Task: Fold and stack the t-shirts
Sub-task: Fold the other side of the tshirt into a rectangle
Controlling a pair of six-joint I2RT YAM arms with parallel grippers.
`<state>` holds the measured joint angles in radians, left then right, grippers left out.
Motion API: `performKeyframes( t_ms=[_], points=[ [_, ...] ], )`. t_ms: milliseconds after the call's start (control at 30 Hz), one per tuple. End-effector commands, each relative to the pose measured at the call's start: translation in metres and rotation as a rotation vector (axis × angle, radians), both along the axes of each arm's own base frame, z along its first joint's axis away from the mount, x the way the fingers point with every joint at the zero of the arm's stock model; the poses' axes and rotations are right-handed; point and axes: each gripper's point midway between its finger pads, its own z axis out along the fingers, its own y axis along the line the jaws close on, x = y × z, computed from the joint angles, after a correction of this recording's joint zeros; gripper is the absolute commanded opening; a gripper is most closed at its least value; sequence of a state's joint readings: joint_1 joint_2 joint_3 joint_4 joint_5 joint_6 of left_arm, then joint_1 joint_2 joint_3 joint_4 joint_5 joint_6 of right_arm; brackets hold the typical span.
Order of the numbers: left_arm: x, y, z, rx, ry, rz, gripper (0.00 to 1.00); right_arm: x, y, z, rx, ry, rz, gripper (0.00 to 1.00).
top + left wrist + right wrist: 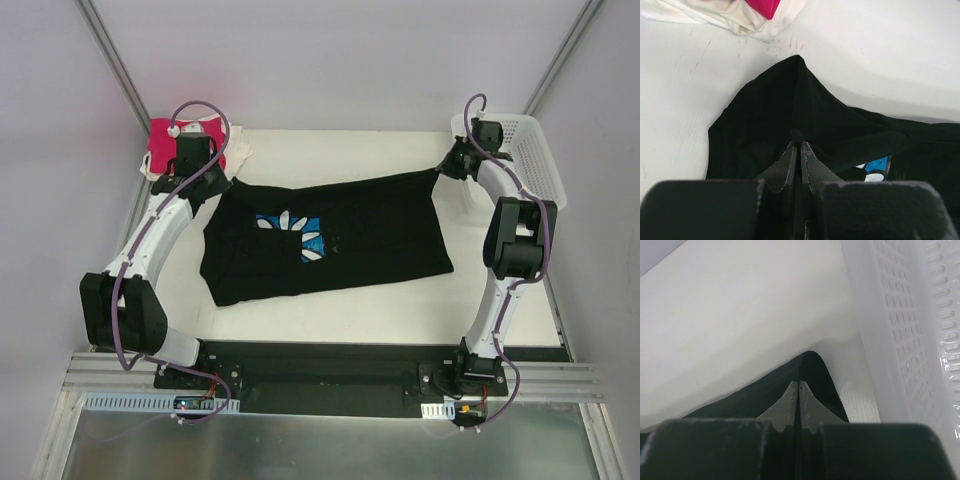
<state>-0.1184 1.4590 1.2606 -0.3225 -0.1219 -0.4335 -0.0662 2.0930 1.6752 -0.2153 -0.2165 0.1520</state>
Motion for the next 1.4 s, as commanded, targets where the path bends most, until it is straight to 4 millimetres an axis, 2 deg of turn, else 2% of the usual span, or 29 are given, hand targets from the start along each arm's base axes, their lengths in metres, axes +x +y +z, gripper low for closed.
performKeyframes(
  t_ms=[0, 467, 833, 1100, 1367],
  points=[
    [-0.01, 0.007, 0.016, 0.031, -0.038, 0.02, 0.0, 0.007, -0.014, 0.046, -0.031, -0.104, -0.019, 0.01],
    [-0.036, 0.005, 0.009, 0.008, -0.009, 0.005, 0.0, -0.004, -0.013, 0.033, -0.013, -0.082, -0.034, 0.01],
    [-0.073, 0.007, 0.007, -0.018, -0.006, 0.012, 0.0, -0.014, -0.011, 0.025, -0.004, -0.062, -0.035, 0.01],
    [-0.083, 0.003, -0.009, -0.037, 0.033, 0.003, 0.0, -0.026, -0.01, 0.025, -0.001, -0.065, -0.04, 0.01],
    [-0.087, -0.001, -0.012, -0.048, 0.042, -0.011, 0.0, -0.038, -0.011, 0.03, -0.009, -0.072, -0.041, 0.01]
  ],
)
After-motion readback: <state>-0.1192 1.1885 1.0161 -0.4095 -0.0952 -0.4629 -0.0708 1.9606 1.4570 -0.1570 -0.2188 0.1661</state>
